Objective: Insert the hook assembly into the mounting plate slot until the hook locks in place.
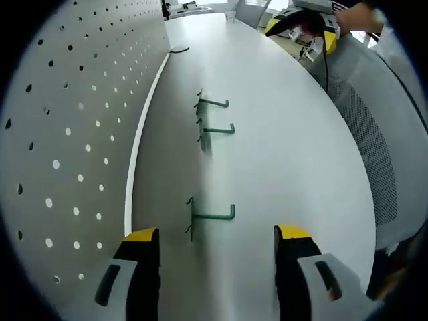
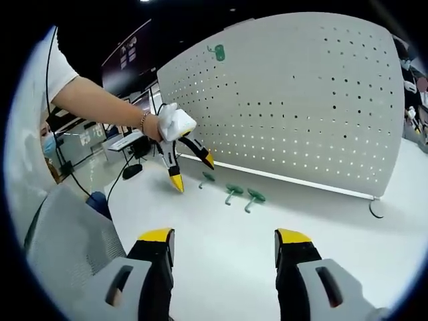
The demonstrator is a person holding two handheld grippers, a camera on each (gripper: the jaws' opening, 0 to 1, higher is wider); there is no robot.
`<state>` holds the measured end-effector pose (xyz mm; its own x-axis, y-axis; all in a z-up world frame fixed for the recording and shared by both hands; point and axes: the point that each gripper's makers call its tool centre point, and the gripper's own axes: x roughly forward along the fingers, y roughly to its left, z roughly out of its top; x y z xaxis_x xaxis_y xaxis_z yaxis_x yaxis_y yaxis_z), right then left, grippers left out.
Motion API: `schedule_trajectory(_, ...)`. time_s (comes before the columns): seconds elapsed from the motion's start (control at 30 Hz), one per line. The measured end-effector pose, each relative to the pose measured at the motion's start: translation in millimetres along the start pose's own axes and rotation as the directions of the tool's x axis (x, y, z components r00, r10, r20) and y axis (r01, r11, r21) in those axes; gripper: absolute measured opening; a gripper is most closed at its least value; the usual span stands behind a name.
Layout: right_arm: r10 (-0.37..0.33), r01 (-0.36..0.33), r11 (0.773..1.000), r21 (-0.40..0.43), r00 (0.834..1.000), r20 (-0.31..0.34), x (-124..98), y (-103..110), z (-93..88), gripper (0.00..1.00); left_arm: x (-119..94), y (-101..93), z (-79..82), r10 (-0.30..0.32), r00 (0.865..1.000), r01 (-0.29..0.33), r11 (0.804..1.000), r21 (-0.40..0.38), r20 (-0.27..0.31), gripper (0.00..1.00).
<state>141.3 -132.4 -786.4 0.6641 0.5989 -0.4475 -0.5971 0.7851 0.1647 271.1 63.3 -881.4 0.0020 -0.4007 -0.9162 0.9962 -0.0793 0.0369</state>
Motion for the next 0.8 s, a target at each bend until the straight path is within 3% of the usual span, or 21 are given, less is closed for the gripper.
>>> schedule_trajectory(0.57, -0.011, 0.011, 1.0, 0.024, 1.0, 0.01, -0.9, -3.8, 1.3, 0.56, 3.2, -3.4, -0.7, -0.023, 1.0, 0.023, 0.999, -0.031, -0.004, 0.66)
schedule_trajectory(0.8, -0.016, 0.016, 0.999, 0.028, 1.0, 0.016, -1.8, -5.1, 2.7, 0.55, 2.2, -4.1, 0.7, -0.02, 1.0, 0.02, 0.999, -0.036, 0.004, 0.58)
